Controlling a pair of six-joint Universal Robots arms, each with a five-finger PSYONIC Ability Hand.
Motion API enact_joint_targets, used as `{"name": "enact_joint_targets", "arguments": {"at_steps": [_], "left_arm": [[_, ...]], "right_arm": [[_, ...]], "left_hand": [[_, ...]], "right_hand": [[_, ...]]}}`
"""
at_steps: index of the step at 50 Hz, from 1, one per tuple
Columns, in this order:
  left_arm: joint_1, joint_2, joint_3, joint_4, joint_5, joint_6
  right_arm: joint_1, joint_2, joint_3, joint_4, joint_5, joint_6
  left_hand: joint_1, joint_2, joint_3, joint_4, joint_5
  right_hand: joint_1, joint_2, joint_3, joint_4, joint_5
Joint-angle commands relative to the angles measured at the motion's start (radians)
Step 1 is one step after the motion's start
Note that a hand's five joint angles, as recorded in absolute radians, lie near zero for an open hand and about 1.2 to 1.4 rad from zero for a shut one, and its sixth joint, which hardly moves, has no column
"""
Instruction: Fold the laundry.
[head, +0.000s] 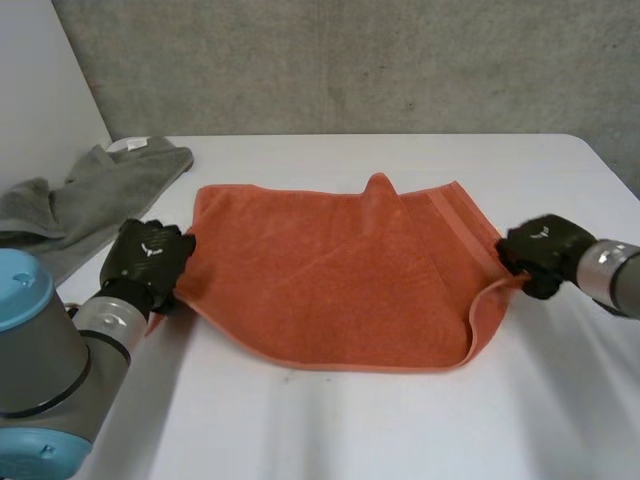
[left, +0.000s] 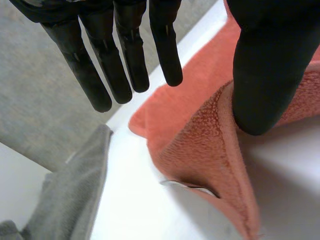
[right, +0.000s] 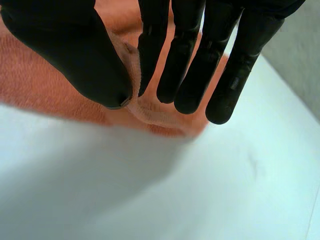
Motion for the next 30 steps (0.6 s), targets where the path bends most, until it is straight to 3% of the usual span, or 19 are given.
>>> {"name": "enact_joint_targets", "arguments": {"at_steps": [1,11,18,25,26,27,28,30], "left_arm": [[0.03,-0.05,0.0,-0.03,0.003,0.0],[0.083,-0.071,0.003,-0.042,0.006,-0.003],[0.095,-0.087,0.007,-0.042,0.003,-0.003],[0.09,-0.085,0.004,-0.042,0.005,-0.003],[0.089,-0.084,0.006,-0.042,0.005,-0.003],[0.089,-0.081,0.007,-0.043,0.005,-0.003],[0.087,-0.081,0.009,-0.043,0.005,-0.005],[0.086,-0.081,0.012,-0.043,0.003,-0.003]], "right_arm": [[-0.064,-0.062,0.14,-0.079,0.008,0.125],[-0.095,-0.131,0.269,-0.271,0.028,0.222],[-0.105,-0.135,0.295,-0.286,0.077,0.206],[-0.104,-0.151,0.334,-0.253,0.057,0.13],[-0.104,-0.157,0.355,-0.256,0.045,0.102],[-0.104,-0.161,0.364,-0.26,0.036,0.088],[-0.105,-0.166,0.376,-0.265,0.022,0.075],[-0.104,-0.184,0.402,-0.276,-0.013,0.041]], "left_hand": [[0.03,0.033,0.032,0.037,0.044],[0.03,0.033,0.032,0.037,0.044],[0.071,0.074,0.073,0.078,0.085],[0.546,0.549,0.549,0.554,0.56],[0.561,0.564,0.564,0.568,0.575],[0.57,0.573,0.572,0.577,0.584],[0.567,0.57,0.57,0.575,0.581],[0.567,0.57,0.57,0.575,0.581]], "right_hand": [[0.418,0.224,0.217,0.209,0.232],[0.418,0.224,0.217,0.209,0.232],[0.418,0.224,0.217,0.209,0.232],[0.418,0.224,0.217,0.209,0.232],[-0.06,-0.254,-0.262,-0.27,-0.246],[-0.303,-0.497,-0.505,-0.513,-0.489],[-0.471,-0.665,-0.673,-0.681,-0.657],[-0.529,-0.722,-0.73,-0.738,-0.715]]}}
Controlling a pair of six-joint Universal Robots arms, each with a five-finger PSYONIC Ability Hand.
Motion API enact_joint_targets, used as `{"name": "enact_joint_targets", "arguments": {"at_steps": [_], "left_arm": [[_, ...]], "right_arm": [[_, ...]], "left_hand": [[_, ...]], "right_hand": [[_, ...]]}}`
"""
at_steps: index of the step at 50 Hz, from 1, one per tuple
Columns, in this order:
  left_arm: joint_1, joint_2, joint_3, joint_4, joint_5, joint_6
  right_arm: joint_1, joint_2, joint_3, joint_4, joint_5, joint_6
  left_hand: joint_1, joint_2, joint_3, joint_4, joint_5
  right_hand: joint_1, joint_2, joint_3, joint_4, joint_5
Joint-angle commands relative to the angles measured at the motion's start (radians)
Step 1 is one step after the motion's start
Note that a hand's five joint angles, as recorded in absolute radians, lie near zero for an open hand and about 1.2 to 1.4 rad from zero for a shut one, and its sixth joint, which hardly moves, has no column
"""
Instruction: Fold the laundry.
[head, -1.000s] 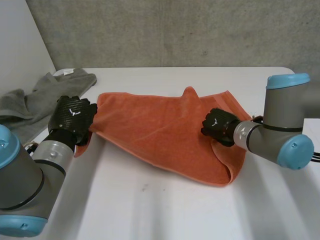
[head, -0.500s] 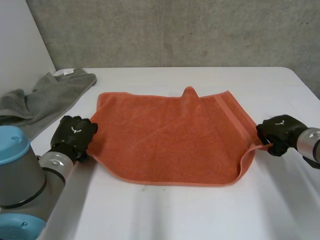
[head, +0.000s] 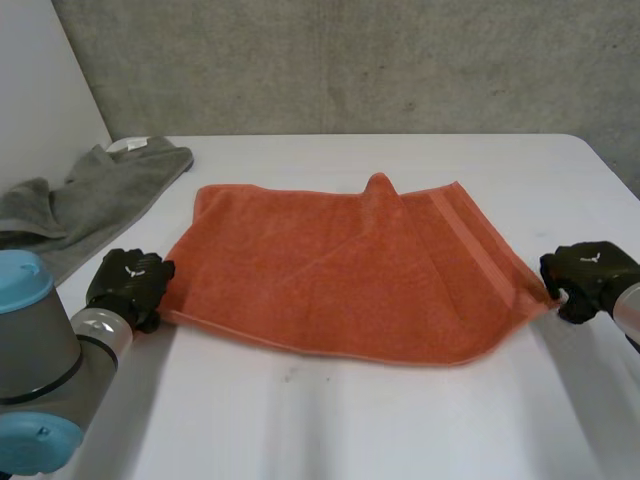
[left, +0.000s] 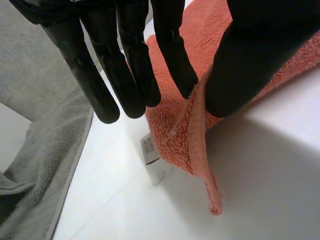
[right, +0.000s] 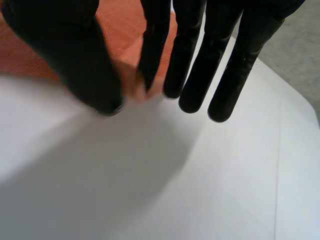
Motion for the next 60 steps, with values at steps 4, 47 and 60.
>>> {"name": "enact_joint_targets", "arguments": {"at_steps": [4,47,60], "left_arm": [[-0.005,0.003,0.02,-0.001,0.0,-0.003],[0.01,0.01,0.184,-0.247,0.06,-0.081],[-0.016,0.443,-0.015,-0.598,0.063,0.218]], "right_arm": [[0.0,-0.064,0.125,-0.037,-0.14,-0.158],[0.05,-0.042,0.041,-0.084,-0.118,-0.188],[-0.057,-0.34,-0.05,0.746,-0.075,-0.604]], "left_hand": [[0.175,0.18,0.182,0.179,0.187],[0.371,0.376,0.379,0.376,0.384],[0.371,0.376,0.379,0.376,0.384]], "right_hand": [[-0.289,-0.418,-0.451,-0.456,-0.456],[0.744,0.615,0.582,0.577,0.576],[0.744,0.615,0.582,0.577,0.576]]}}
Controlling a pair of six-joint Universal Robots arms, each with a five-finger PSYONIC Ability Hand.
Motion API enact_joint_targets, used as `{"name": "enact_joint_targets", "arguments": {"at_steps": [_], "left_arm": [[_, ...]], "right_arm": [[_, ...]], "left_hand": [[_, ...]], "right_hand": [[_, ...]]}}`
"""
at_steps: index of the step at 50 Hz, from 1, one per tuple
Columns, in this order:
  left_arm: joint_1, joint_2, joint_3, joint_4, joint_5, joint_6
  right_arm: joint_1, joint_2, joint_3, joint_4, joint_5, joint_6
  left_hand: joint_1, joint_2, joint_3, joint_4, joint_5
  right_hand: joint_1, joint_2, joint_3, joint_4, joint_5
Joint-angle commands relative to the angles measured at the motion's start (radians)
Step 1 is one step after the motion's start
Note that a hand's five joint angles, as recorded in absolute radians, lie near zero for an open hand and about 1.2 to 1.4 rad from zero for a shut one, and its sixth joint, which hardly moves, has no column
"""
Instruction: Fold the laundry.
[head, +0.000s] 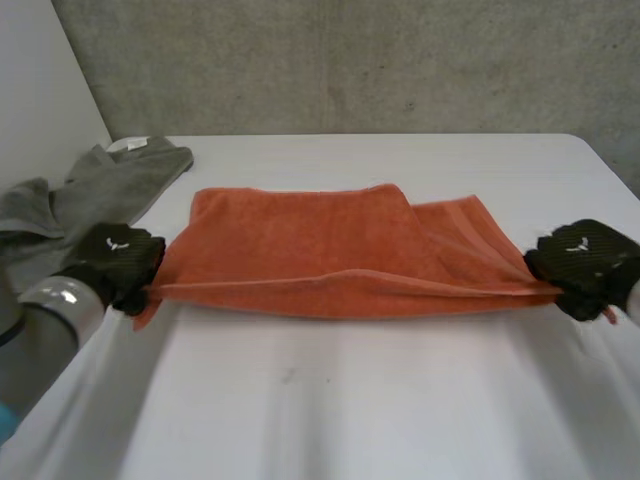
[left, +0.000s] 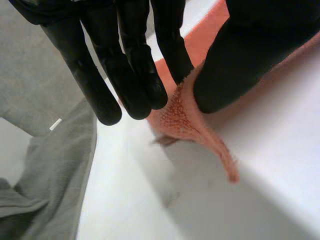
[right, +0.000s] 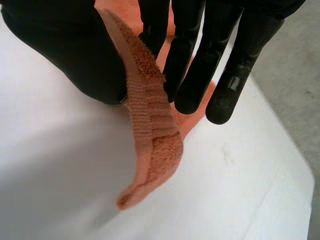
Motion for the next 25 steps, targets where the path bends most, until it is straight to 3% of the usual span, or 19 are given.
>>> {"name": "enact_joint_targets", "arguments": {"at_steps": [1,7,12,19,25], "left_arm": [[-0.034,0.238,-0.137,-0.225,0.003,0.247],[-0.086,0.21,-0.192,-0.149,0.0,0.293],[-0.093,0.04,-0.152,-0.026,-0.01,0.298],[-0.091,-0.194,0.026,0.115,-0.034,0.301],[-0.096,-0.316,0.286,0.233,-0.112,0.31]], "right_arm": [[-0.079,-0.126,-0.014,0.469,0.044,-0.33],[-0.067,-0.111,0.051,0.419,0.044,-0.32],[-0.001,0.013,0.02,0.246,0.067,-0.205],[0.085,0.156,-0.101,0.137,0.156,-0.103],[0.175,0.263,-0.354,0.031,0.253,-0.005]], "left_hand": [[0.269,0.201,0.207,0.199,0.239],[0.269,0.201,0.207,0.199,0.239],[0.269,0.201,0.207,0.199,0.239],[0.269,0.201,0.207,0.199,0.239],[0.269,0.201,0.207,0.199,0.239]], "right_hand": [[0.414,0.223,0.221,0.208,0.229],[0.414,0.223,0.221,0.208,0.229],[0.414,0.223,0.221,0.208,0.229],[0.414,0.223,0.221,0.208,0.229],[0.414,0.223,0.221,0.208,0.229]]}}
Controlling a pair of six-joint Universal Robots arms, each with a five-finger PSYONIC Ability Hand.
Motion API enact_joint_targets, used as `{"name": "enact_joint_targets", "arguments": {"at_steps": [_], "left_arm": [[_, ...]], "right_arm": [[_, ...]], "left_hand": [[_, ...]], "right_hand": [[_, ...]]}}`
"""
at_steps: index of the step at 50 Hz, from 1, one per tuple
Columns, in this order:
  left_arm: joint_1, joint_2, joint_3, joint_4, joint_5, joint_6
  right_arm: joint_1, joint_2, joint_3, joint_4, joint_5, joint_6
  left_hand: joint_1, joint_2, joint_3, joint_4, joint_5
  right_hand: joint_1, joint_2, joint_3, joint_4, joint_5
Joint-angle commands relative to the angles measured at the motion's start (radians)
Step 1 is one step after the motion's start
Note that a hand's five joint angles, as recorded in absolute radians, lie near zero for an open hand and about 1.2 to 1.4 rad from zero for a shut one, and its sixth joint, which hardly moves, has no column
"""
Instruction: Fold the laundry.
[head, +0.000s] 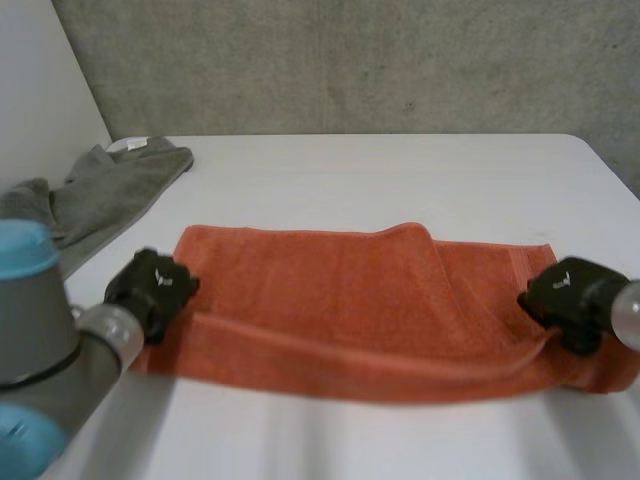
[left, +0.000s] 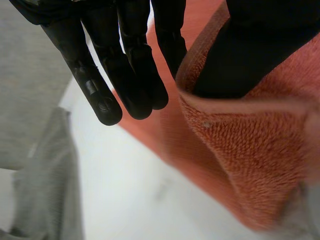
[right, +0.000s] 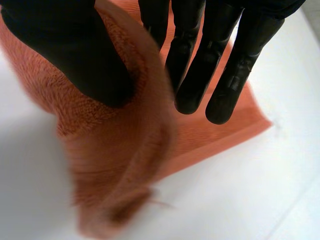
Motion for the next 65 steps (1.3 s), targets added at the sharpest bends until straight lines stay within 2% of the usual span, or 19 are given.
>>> {"name": "enact_joint_targets", "arguments": {"at_steps": [1,7,10,13,16,21,26,30,34,38,42,46,50,53,58,62,64,65], "left_arm": [[-0.001,-0.163,0.327,0.146,-0.082,0.007],[0.0,-0.174,0.673,0.227,-0.082,-0.001],[-0.003,-0.165,0.808,0.28,-0.093,-0.013],[-0.008,-0.148,0.833,0.311,-0.091,-0.033],[-0.012,-0.087,0.817,0.348,-0.091,-0.075],[-0.001,-0.022,0.663,0.359,-0.077,-0.142],[0.003,-0.02,0.42,0.359,-0.048,-0.162],[0.026,-0.03,0.249,0.37,-0.021,-0.164],[0.04,-0.112,0.14,0.402,-0.011,-0.161],[0.025,-0.227,0.097,0.405,-0.019,-0.15],[0.014,-0.254,0.074,0.38,-0.024,-0.136],[0.011,-0.176,0.016,0.296,-0.024,-0.084],[0.017,-0.068,-0.058,0.174,-0.024,-0.049],[0.02,0.036,-0.138,0.04,-0.024,-0.023],[0.006,0.189,-0.257,-0.239,-0.018,0.062],[-0.012,0.239,-0.256,-0.236,-0.016,0.094],[-0.018,0.219,-0.23,-0.198,-0.019,0.097],[-0.023,0.155,-0.167,-0.142,-0.025,0.096]], "right_arm": [[0.109,0.122,-0.306,-0.121,0.115,0.128],[0.148,0.145,-0.717,-0.226,0.156,0.336],[0.157,0.134,-0.836,-0.333,0.189,0.427],[0.163,0.114,-0.865,-0.408,0.213,0.473],[0.171,0.071,-0.841,-0.451,0.212,0.484],[0.183,0.024,-0.662,-0.444,0.198,0.479],[0.186,0.013,-0.454,-0.459,0.186,0.452],[0.183,0.016,-0.293,-0.49,0.131,0.406],[0.177,0.053,-0.148,-0.542,0.066,0.352],[0.177,0.14,-0.078,-0.565,0.064,0.282],[0.175,0.163,-0.048,-0.485,0.074,0.196],[0.172,0.153,-0.02,-0.314,0.081,0.137],[0.142,0.041,0.023,-0.099,0.08,0.097],[0.088,-0.039,0.067,0.002,0.072,0.044],[-0.019,-0.176,0.178,0.171,0.064,-0.188],[-0.043,-0.199,0.192,0.172,0.057,-0.228],[-0.043,-0.199,0.178,0.153,0.055,-0.208],[-0.041,-0.187,0.16,0.12,0.054,-0.181]], "left_hand": [[0.269,0.2,0.204,0.196,0.239],[0.269,0.2,0.204,0.196,0.239],[0.269,0.2,0.204,0.196,0.239],[0.269,0.2,0.204,0.196,0.239],[0.269,0.2,0.204,0.196,0.239],[0.269,0.2,0.204,0.196,0.239],[0.269,0.2,0.204,0.196,0.239],[0.269,0.2,0.204,0.196,0.239],[0.269,0.2,0.204,0.196,0.239],[0.269,0.2,0.204,0.196,0.239],[0.269,0.2,0.204,0.196,0.239],[0.269,0.2,0.204,0.196,0.239],[0.269,0.2,0.204,0.196,0.239],[0.269,0.2,0.204,0.196,0.239],[0.269,0.2,0.204,0.196,0.239],[0.269,0.2,0.204,0.196,0.239],[0.269,0.2,0.204,0.196,0.239],[0.269,0.2,0.204,0.196,0.239]], "right_hand": [[0.414,0.223,0.221,0.208,0.224],[0.414,0.223,0.221,0.208,0.224],[0.414,0.223,0.221,0.208,0.224],[0.414,0.223,0.221,0.208,0.224],[0.414,0.223,0.221,0.208,0.224],[0.414,0.223,0.221,0.208,0.224],[0.414,0.223,0.221,0.208,0.224],[0.414,0.223,0.221,0.208,0.224],[0.414,0.223,0.221,0.208,0.224],[0.414,0.223,0.221,0.208,0.224],[0.414,0.223,0.221,0.208,0.224],[0.414,0.223,0.221,0.208,0.224],[0.414,0.223,0.221,0.208,0.224],[0.414,0.223,0.221,0.208,0.224],[0.414,0.223,0.221,0.208,0.224],[0.414,0.223,0.221,0.208,0.224],[0.414,0.223,0.221,0.208,0.224],[0.414,0.223,0.221,0.208,0.224]]}}
